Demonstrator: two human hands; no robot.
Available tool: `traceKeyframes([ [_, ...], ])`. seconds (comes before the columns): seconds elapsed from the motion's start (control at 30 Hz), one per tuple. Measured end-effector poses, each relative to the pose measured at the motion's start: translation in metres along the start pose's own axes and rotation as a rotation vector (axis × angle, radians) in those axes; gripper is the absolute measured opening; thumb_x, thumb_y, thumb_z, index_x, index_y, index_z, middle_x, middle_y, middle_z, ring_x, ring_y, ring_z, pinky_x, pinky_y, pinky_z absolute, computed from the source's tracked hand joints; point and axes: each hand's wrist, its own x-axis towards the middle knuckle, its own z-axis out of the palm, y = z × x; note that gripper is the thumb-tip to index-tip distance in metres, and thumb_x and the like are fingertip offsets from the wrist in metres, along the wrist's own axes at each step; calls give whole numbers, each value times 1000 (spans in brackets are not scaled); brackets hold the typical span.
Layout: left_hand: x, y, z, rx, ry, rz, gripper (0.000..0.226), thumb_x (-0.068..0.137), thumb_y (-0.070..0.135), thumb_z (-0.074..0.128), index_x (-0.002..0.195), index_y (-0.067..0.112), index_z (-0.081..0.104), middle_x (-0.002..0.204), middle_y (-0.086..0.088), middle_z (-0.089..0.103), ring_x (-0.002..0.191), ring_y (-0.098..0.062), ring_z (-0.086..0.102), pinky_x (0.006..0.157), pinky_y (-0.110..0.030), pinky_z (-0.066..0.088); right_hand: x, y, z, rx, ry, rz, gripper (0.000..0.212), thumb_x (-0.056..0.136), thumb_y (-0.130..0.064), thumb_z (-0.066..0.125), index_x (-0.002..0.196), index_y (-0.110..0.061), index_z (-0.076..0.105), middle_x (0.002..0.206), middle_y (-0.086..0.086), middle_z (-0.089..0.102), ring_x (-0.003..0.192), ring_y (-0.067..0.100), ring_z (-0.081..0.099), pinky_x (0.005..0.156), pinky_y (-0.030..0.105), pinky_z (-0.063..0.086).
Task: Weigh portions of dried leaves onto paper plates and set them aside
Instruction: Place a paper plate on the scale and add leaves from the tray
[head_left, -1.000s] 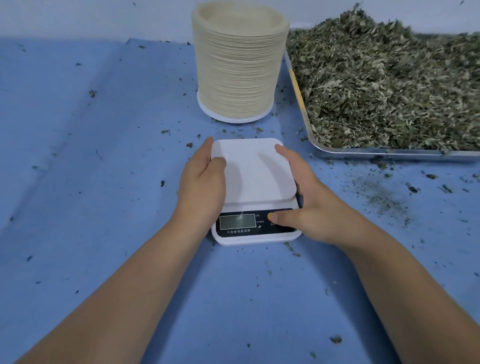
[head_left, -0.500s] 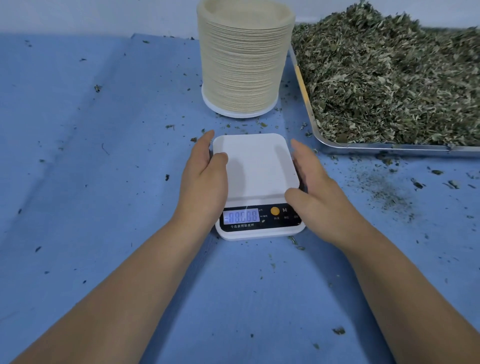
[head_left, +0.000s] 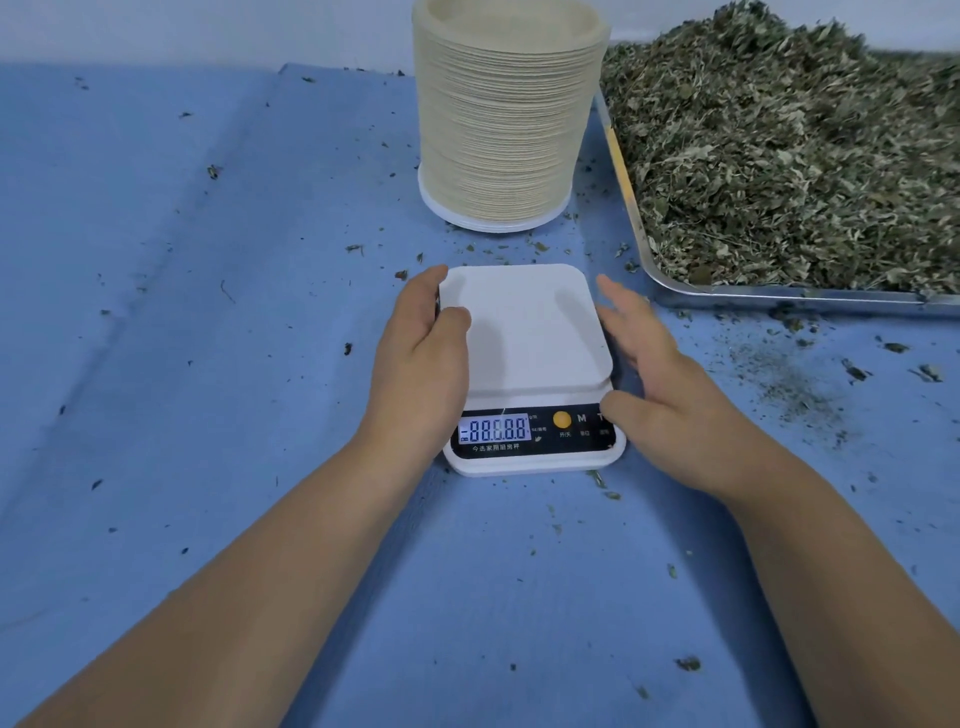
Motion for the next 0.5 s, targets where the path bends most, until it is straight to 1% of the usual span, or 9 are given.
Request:
traceKeyframes([
  [0.17,2,4,5,-76,-1,2,50,102,23,46,150,37,45,125,35,48,109,28,40,88,-8,32,2,5,-1,20,-2,24,86,78,-31,45,143,-72,6,159,-30,25,156,20,8,122,57,13],
  [0.23,5,7,7,-57,-14,18,49,103,25,44,151,38,43,128,33,46,107,30,40,87,-7,31,3,2,-2,23,19,4,85,77,-32,44,139,-76,6,157,-32,28,154,18,14,122,57,14],
  [0.27,6,10,6,-30,-15,32,49,104,26,43,152,38,43,131,32,47,109,30,41,90,-7,32,4,1,-2,20,28,-19,84,77,-32,44,137,-77,7,154,-34,30,153,15,19,122,57,14],
  [0.3,8,14,5,16,-10,59,49,105,27,41,153,37,41,139,28,48,117,26,42,97,-8,32,4,-1,-2,11,35,-39,83,77,-32,43,137,-77,9,152,-37,33,151,10,24,122,57,13],
  [0.33,10,19,3,87,0,112,49,106,28,40,155,35,39,152,20,45,132,16,39,106,-10,29,3,-2,-2,-2,42,-50,82,78,-31,43,138,-76,10,148,-40,36,147,5,29,122,57,14],
  [0.37,14,27,0,182,12,196,50,107,27,39,157,32,36,163,11,34,144,7,29,110,-6,21,3,-2,-2,-13,51,-51,81,79,-31,43,138,-76,11,143,-43,39,143,-2,32,122,56,15],
  [0.43,28,50,-4,402,24,435,52,109,21,36,160,20,30,171,1,16,154,-6,12,108,2,10,3,2,-2,-21,85,-31,77,84,-30,43,136,-77,11,134,-45,45,132,-16,35,122,55,15],
  [0.47,39,62,-4,519,21,568,53,108,15,35,161,14,27,171,-4,14,157,-12,10,111,-2,10,4,4,-3,-16,116,-5,75,86,-31,43,136,-78,11,136,-38,47,133,-16,34,123,55,16],
  [0.5,51,74,-3,637,19,685,54,107,10,34,161,9,25,171,-7,14,158,-18,9,115,-9,13,5,5,-4,-9,153,27,72,88,-34,42,136,-77,12,145,-30,44,141,-8,30,122,56,17],
])
